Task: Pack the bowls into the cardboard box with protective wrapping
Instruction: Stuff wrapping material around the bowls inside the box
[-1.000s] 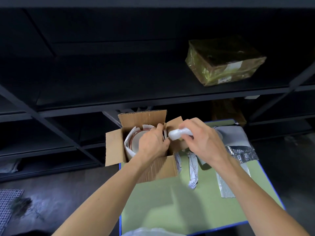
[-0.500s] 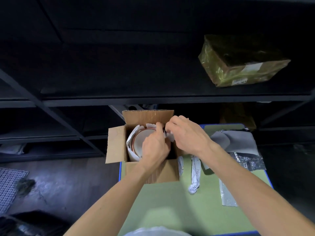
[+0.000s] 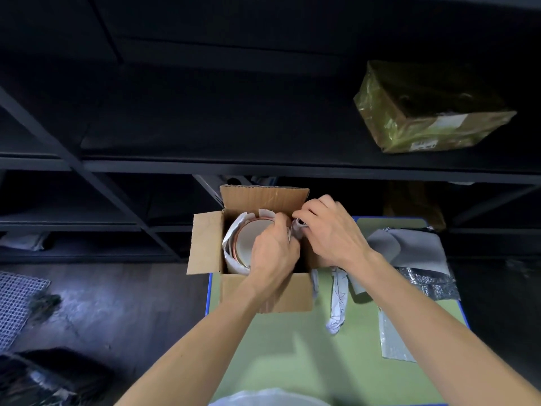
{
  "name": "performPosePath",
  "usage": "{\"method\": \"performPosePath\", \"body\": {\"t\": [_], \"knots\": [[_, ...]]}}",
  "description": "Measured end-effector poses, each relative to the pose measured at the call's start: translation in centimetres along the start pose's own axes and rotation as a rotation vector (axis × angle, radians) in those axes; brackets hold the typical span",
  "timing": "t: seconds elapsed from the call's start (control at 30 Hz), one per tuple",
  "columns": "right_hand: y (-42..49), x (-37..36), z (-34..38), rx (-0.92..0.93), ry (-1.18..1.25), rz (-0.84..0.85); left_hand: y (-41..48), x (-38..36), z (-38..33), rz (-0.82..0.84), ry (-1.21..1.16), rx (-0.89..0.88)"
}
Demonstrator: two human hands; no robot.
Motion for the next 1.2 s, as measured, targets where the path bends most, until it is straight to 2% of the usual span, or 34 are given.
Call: {"method": "performPosePath", "body": {"t": [0.23,0.47,0.8,0.97,1.1,1.2], "knots": [[0.7,-1.0,1.7,-0.052,-0.032,0.069,0.2,-0.2,0.1,-0.060,0.015,0.052],[-1.0,-1.3,0.9,-0.079,-0.015,-0.087,0.5,-0.3,0.3,-0.053,0.000,0.078],[0.3,-1.8,2.8,-0.045,-0.175,0.145,0.1,0.0,0.0,-0.025,-0.031,0.045],[-1.1,-1.1,2.2,-0.073,-0.110,0.020,-0.1,0.3,-0.3,0.002,-0.028,0.050],[-1.8,-1.0,2.5,-0.074,-0.117,0.049,-0.8,0.9,-0.7,0.034,-0.034,0.029],[-2.1,-0.8,2.8,-0.100,-0.076,0.036,-2.1,2.0,-1.2,0.028,0.009,-0.054]]}}
Point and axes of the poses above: each hand's wrist, its own y-axis towards the middle knuckle, its own x-axis out of the back of the hand, z = x × y, the point moved 2 cm from there along y, towards the middle knuckle, and after that the axes turned 13 degrees about -y, right-handed, at the moved point
